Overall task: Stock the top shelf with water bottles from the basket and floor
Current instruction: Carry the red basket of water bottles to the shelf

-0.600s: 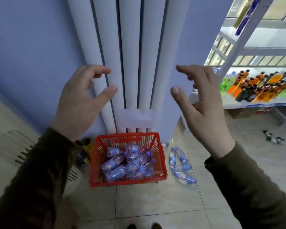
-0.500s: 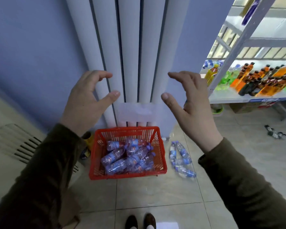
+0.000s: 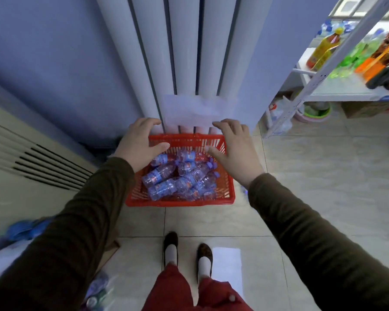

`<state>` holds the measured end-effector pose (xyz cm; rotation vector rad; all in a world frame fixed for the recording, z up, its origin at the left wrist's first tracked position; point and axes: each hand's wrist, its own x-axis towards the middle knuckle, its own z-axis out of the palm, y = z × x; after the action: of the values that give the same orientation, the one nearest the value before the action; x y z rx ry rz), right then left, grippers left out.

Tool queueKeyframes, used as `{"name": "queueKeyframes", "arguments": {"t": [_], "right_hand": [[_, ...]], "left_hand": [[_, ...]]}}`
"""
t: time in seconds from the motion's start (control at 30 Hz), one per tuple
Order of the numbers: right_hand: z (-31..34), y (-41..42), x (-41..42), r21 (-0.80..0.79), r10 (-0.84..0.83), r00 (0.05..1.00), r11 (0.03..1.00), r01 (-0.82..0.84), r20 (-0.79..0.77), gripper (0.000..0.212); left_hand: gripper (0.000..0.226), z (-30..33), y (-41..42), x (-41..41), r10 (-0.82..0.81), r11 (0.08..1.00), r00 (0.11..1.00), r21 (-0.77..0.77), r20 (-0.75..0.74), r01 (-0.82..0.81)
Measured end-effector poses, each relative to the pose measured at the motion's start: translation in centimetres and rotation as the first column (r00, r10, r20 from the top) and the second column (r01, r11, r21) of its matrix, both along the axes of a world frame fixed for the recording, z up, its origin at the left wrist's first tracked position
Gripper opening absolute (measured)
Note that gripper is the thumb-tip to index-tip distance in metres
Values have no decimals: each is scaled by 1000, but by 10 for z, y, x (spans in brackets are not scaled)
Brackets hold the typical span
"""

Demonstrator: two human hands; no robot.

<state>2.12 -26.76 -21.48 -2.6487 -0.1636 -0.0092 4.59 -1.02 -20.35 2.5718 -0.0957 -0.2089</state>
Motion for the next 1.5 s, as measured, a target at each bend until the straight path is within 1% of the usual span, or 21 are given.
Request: {"name": "queueKeyframes", "arguments": {"t": [0.13, 0.37, 0.47, 0.57, 0.63, 0.7, 0.83, 0.97, 1.03, 1.1, 1.13, 1.2, 1.27, 1.33, 1.4, 1.5], "right_hand": [[-33, 12, 4, -19, -1, 998, 1000, -1, -70, 65], [-89, 30, 13, -43, -84, 978, 996, 77, -190, 69], [-111, 28, 15, -82, -121, 963, 991, 104, -239, 70], [-135, 21, 20, -68, -137, 943, 990, 122, -304, 73], [-153, 16, 26, -66, -126, 929, 992, 109, -348, 76], [-168, 7, 31, -103, -114, 912, 991, 79, -393, 79], [-191, -17, 37, -154, -114, 872, 987, 45, -476, 84], [-212, -39, 44, -195, -190, 821, 976, 97, -539, 87], [-222, -43, 48, -198, -224, 789, 971, 132, -572, 89], [-234, -44, 53, -171, -241, 778, 970, 173, -580, 93], [-242, -44, 56, -135, -250, 775, 968, 211, -580, 93], [-251, -42, 61, -94, -270, 763, 959, 266, -587, 90], [-260, -39, 63, -117, -316, 758, 945, 305, -570, 90], [-270, -37, 64, -146, -374, 741, 923, 357, -557, 92], [-278, -38, 62, -127, -392, 730, 911, 392, -560, 93], [-285, -42, 61, -88, -386, 740, 909, 408, -551, 94]], "left_hand": [[61, -39, 19, 13, -58, 998, 997, 17, -59, 59], [64, -98, 48, 29, -107, 990, 978, 68, -181, 121], [62, -119, 54, 34, -88, 992, 975, 69, -205, 104], [57, -143, 58, 38, -71, 992, 973, 87, -219, 92], [56, -159, 63, 37, -32, 992, 971, 110, -235, 59], [60, -173, 70, 37, 25, 990, 969, 141, -246, 11], [75, -201, 98, 41, 157, 965, 943, 247, -295, -84], [84, -221, 115, 51, 229, 966, 898, 203, -376, -162], [91, -234, 120, 58, 273, 957, 857, 216, -436, -195], [94, -247, 123, 64, 289, 955, 829, 204, -479, -215], [91, -253, 125, 65, 287, 958, 820, 167, -494, -235], [72, -262, 126, 66, 286, 955, 798, 88, -531, -283], [58, -274, 126, 63, 308, 941, 784, 54, -538, -333], [57, -279, 123, 59, 333, 920, 771, 7, -542, -392], [60, -280, 121, 56, 348, 898, 749, -29, -564, -439], [55, -281, 120, 56, 361, 903, 736, 19, -572, -428]]}}
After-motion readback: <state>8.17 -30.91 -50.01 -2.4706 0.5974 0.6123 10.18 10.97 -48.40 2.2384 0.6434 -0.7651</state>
